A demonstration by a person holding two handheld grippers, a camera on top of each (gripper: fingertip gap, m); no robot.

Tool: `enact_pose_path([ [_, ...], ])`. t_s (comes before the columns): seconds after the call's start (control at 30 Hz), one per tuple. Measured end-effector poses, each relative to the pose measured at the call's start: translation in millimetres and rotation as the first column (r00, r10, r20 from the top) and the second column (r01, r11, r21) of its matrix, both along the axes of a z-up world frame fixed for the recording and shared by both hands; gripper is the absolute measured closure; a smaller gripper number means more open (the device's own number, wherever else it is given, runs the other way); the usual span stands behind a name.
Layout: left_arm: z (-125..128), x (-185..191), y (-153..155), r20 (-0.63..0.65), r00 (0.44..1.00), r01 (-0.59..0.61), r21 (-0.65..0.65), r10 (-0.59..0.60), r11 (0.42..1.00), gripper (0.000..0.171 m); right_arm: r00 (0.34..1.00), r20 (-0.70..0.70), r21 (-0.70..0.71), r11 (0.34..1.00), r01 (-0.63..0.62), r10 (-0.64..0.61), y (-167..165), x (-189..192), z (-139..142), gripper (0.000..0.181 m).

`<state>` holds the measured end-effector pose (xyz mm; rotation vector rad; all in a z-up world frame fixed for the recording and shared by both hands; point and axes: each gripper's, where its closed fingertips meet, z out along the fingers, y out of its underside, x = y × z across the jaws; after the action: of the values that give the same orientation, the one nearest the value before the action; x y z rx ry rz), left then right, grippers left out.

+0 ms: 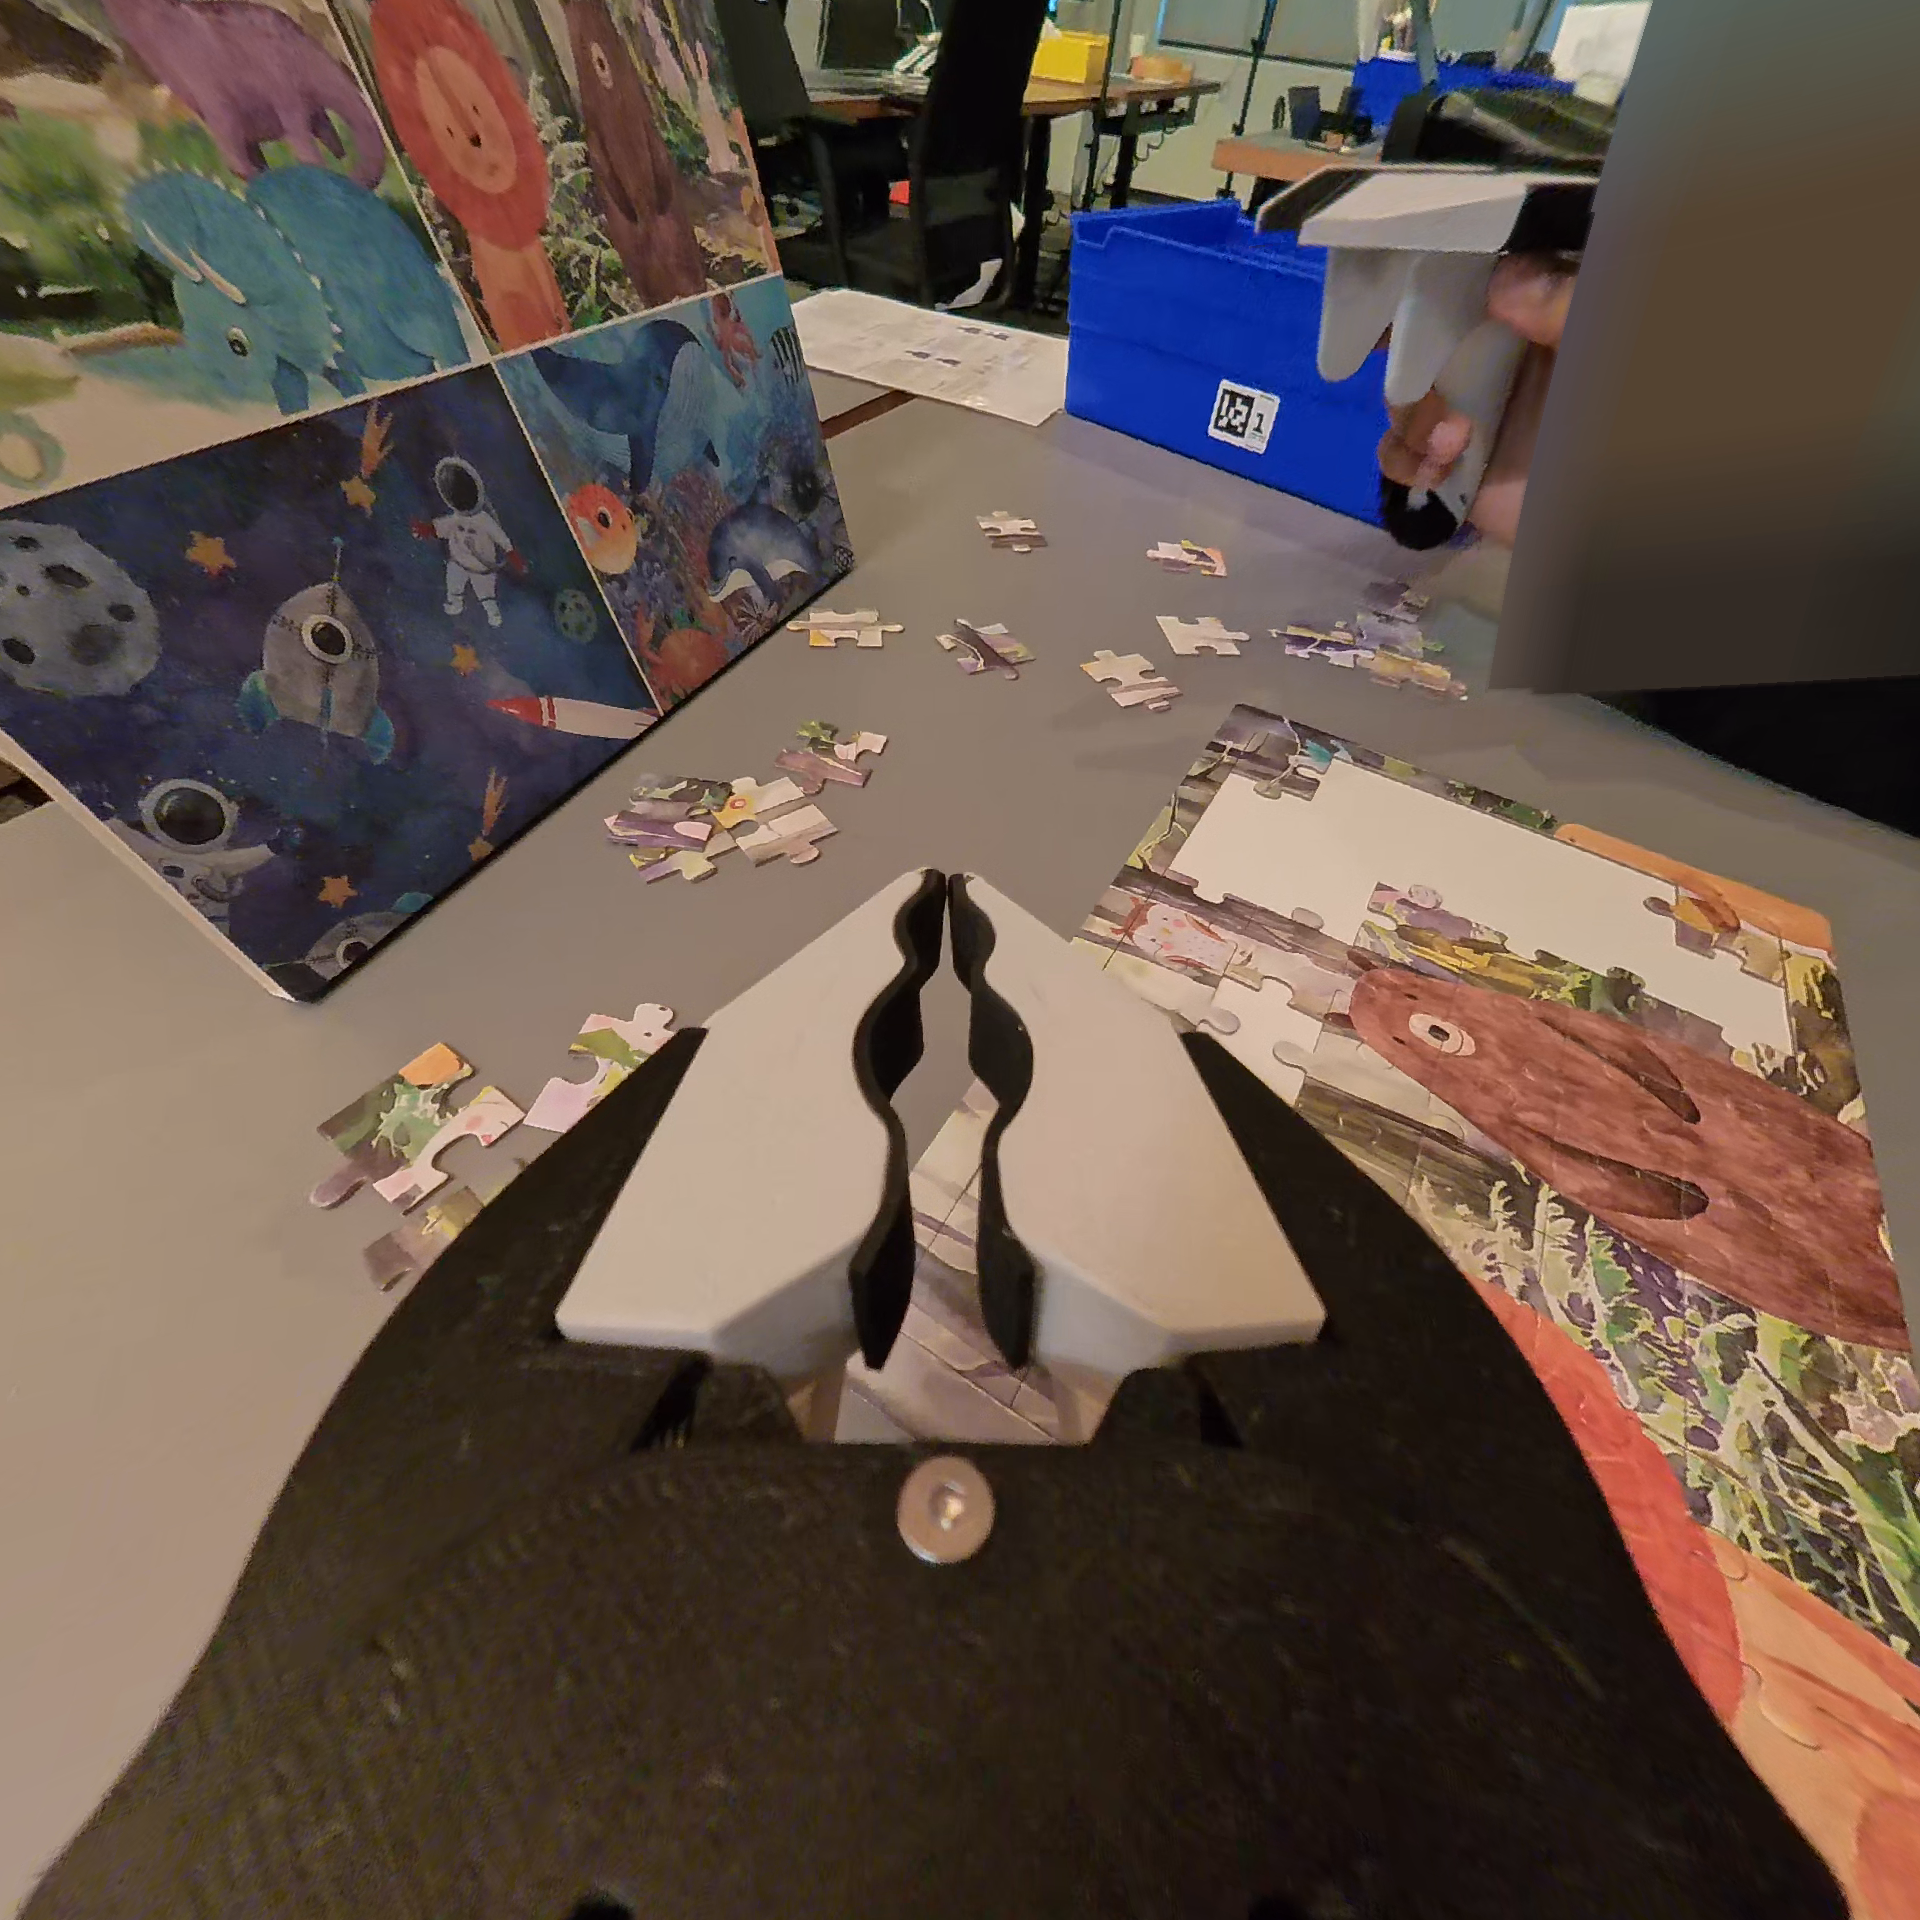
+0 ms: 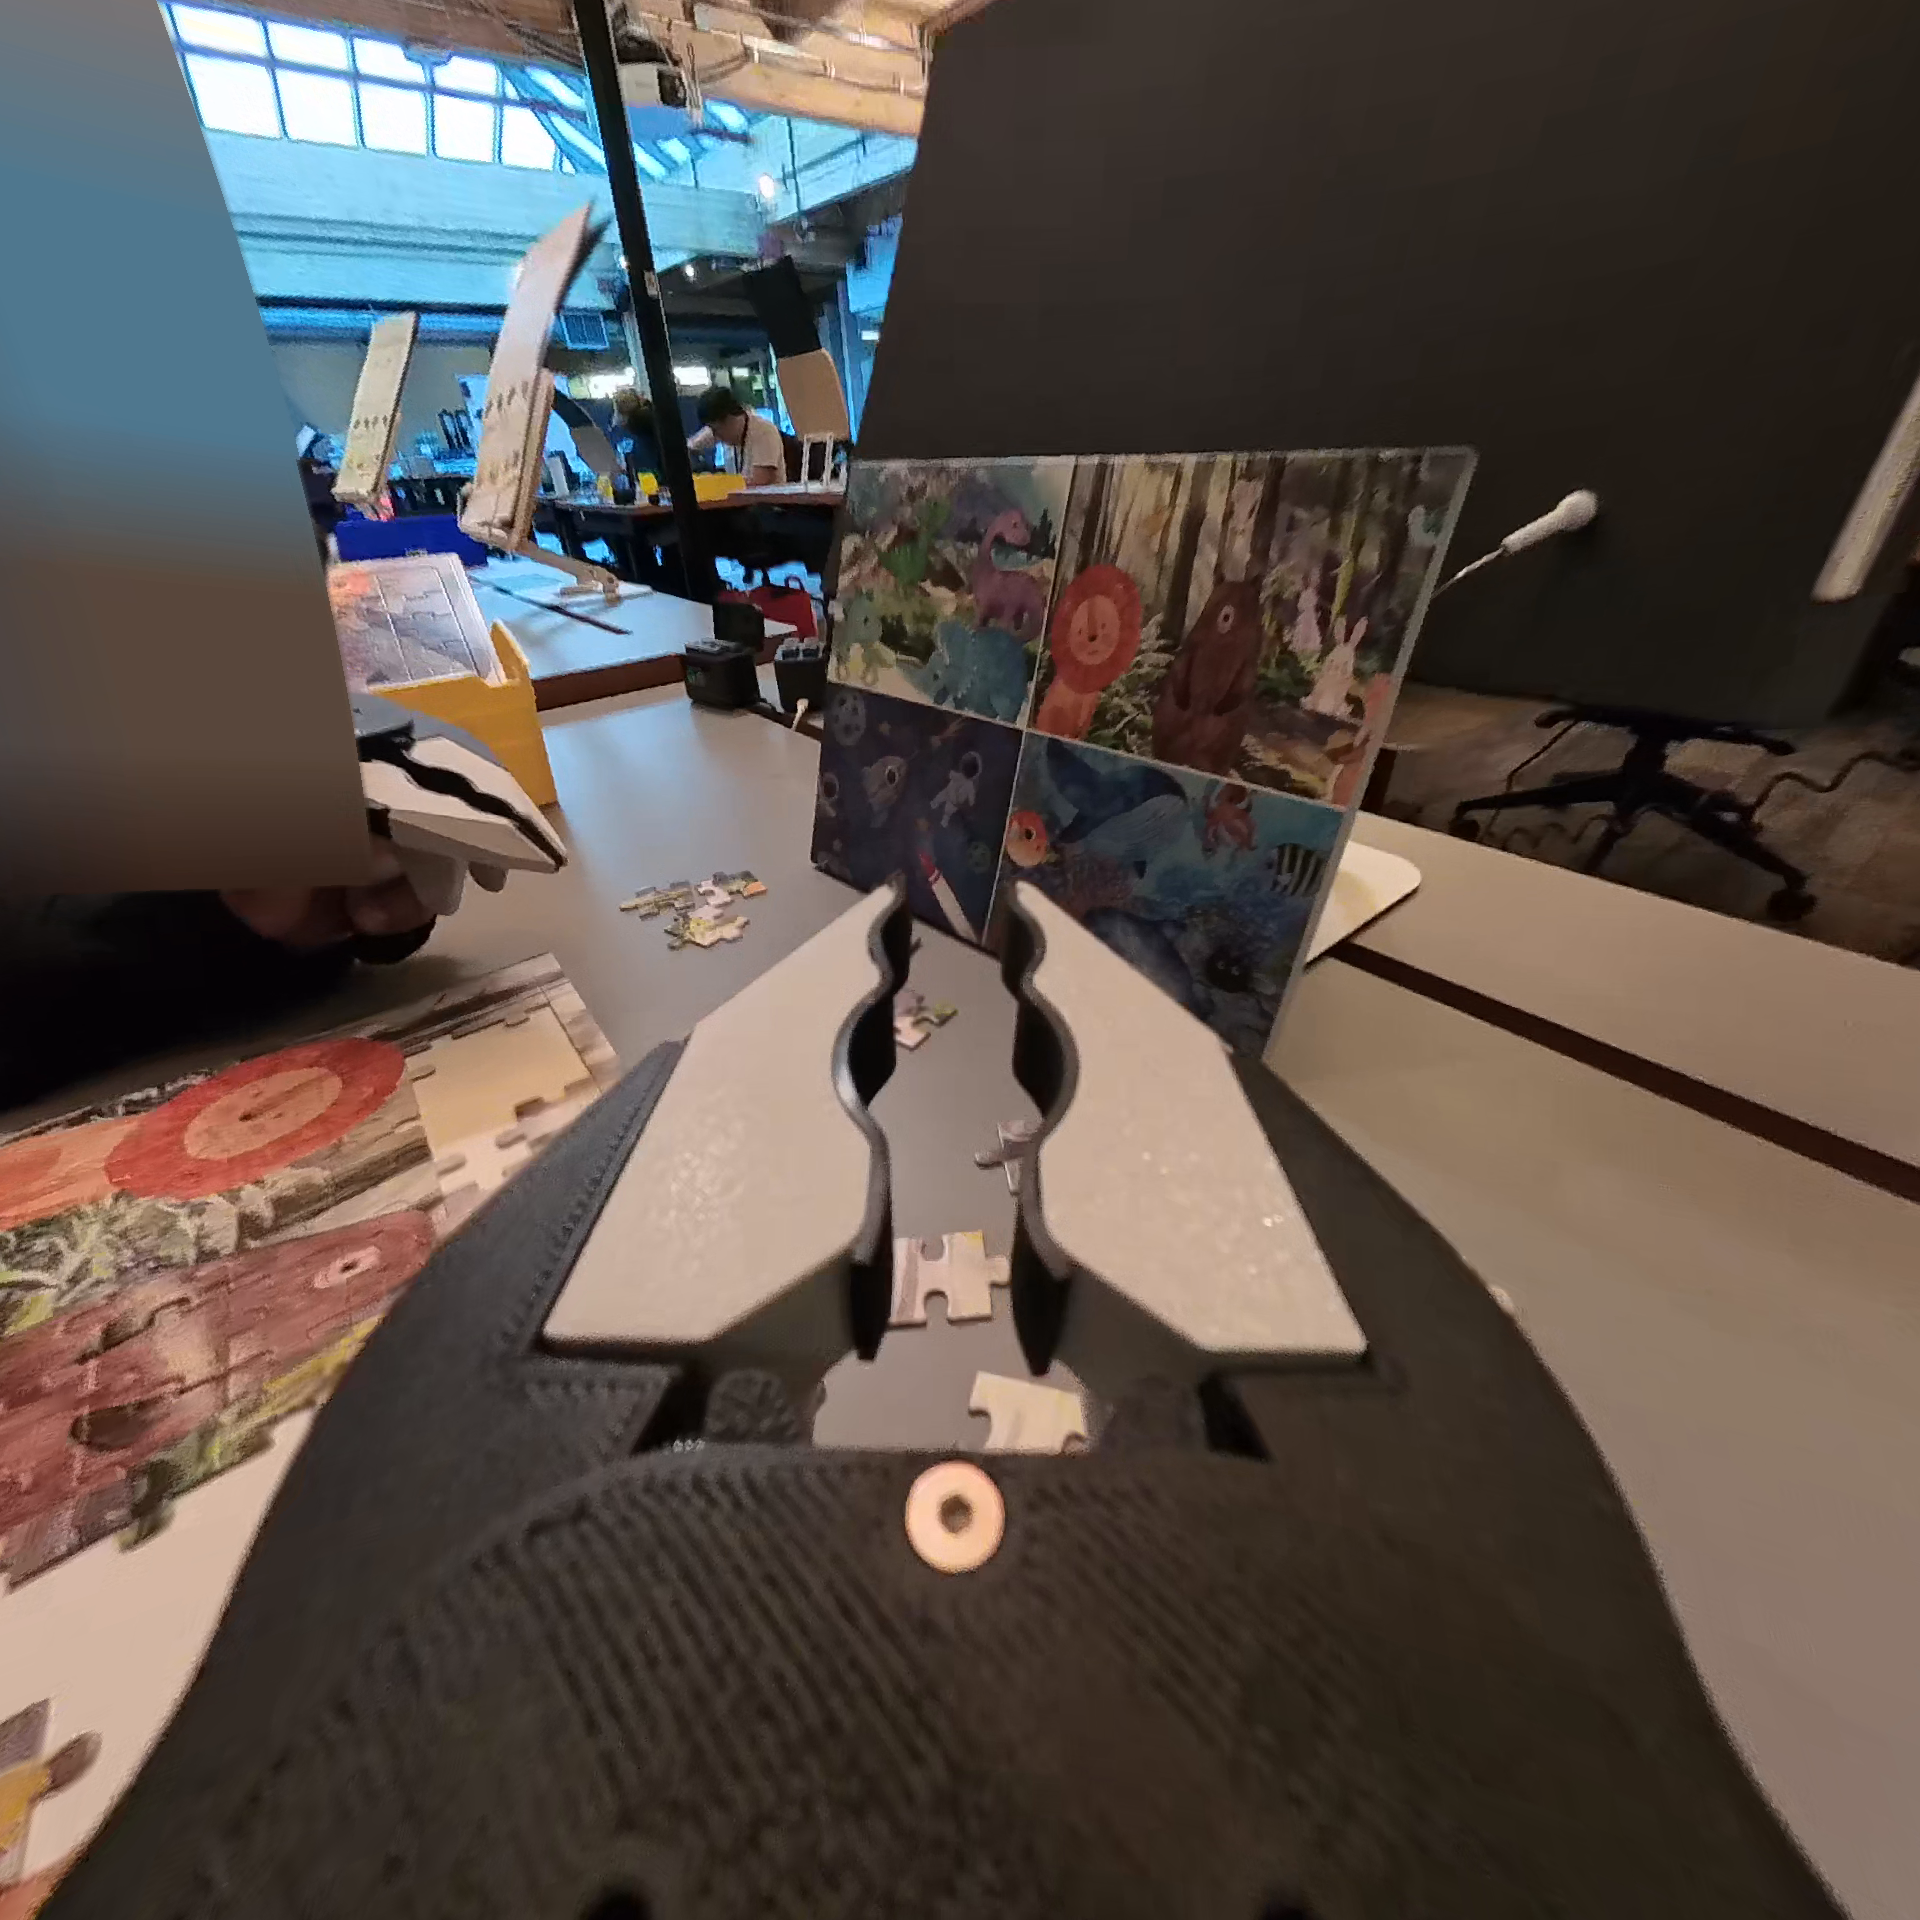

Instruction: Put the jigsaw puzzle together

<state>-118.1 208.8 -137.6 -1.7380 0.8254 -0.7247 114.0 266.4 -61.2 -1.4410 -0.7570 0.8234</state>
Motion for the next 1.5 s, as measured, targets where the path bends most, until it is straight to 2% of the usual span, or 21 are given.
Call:
enact_pose_path([
  [0.17, 0.6, 0.1, 0.3, 0.008, 1.000, -0.001, 0.001, 0.001, 1.000, 0.171, 0.989, -0.146, 0.027, 0.999, -0.028, 0.031, -7.5, 14.0, 26.2, 0.166],
  [0.37, 1.7, 2.6, -1.4, 0.024, 1.000, 0.012, -0.009, -0.011, 1.000, 0.171, 0.968, -0.239, 0.025, 0.997, -0.072, 0.076, -11.8, 23.4, 38.9, 0.155],
  [0.73, -1.1, 2.4, -0.6, 0.018, 1.000, 0.011, -0.017, -0.010, 1.000, 0.171, 0.987, -0.147, 0.062, 0.996, -0.057, 0.066, -13.8, 12.8, 31.5, 0.154],
  [1.07, -4.0, 3.3, -0.5, 0.001, 1.000, 0.011, -0.016, -0.011, 1.000, 0.171, 0.990, -0.132, 0.071, 0.997, -0.038, 0.047, -11.9, 12.9, 29.6, 0.156],
  [1.23, 1.5, 1.7, -0.6, 0.034, 0.999, 0.010, -0.016, -0.010, 1.000, 0.171, 0.986, -0.154, 0.048, 0.997, -0.063, 0.069, -12.6, 9.4, 28.1, 0.155],
  [1.5, 2.0, -8.8, 7.1, 0.026, 0.998, -0.059, -0.017, 0.060, 0.998, 0.171, 0.989, -0.126, 0.032, 0.996, -0.078, 0.082, -12.6, 0.5, 19.5, 0.156],
])
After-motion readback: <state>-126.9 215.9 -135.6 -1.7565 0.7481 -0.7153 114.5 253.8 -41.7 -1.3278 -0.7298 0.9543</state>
